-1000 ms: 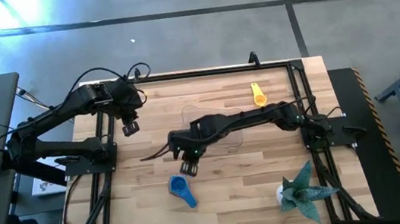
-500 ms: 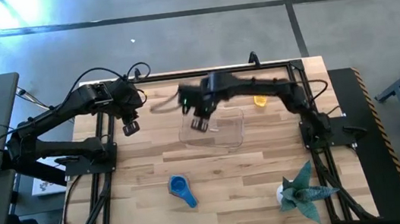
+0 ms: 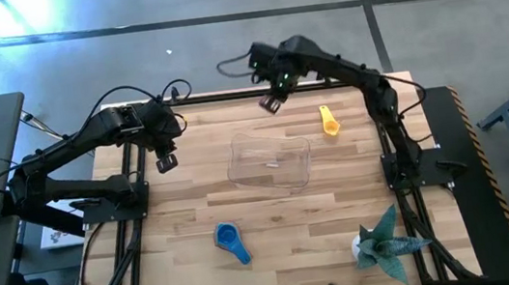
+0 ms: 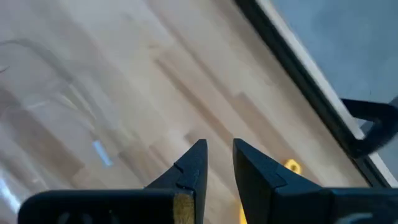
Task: Nest measuring cups in basket
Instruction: Stack the yellow measuring cup on the dark blue measuring cup
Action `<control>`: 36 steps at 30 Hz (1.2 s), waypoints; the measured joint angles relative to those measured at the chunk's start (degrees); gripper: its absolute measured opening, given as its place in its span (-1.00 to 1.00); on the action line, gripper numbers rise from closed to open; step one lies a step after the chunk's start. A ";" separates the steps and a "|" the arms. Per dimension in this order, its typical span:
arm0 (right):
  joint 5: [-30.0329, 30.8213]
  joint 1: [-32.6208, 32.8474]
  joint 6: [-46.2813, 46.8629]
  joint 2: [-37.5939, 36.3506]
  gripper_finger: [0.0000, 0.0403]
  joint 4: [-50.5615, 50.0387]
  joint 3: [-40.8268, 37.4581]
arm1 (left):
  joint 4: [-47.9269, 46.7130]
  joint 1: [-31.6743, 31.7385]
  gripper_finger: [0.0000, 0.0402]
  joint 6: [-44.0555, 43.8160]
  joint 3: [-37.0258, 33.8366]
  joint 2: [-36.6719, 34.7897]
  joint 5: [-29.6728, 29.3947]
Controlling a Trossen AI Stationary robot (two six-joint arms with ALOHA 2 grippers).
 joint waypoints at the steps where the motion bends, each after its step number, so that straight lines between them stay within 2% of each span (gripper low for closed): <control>1: -0.49 -1.20 -0.23 0.00 -0.66 -0.12 0.00 | 0.00 0.00 -0.70 0.00 0.00 0.02 0.00; 10: -3.86 -9.15 -2.12 -0.09 -0.66 -2.95 -1.49 | 0.00 0.00 -0.70 -0.04 0.00 0.00 0.00; 17: -3.31 -11.66 -3.34 -0.38 -0.66 -2.79 -8.93 | 1.18 0.00 -0.70 -0.04 0.00 0.02 -0.02; 24: -3.47 -14.11 -3.97 -3.81 -0.66 -1.76 -20.15 | 3.85 0.07 -0.70 -0.02 0.00 0.02 -0.04; 36: -7.82 -14.75 3.66 -20.62 -0.66 11.02 -45.69 | 8.80 5.22 -0.70 0.02 0.00 0.00 -0.26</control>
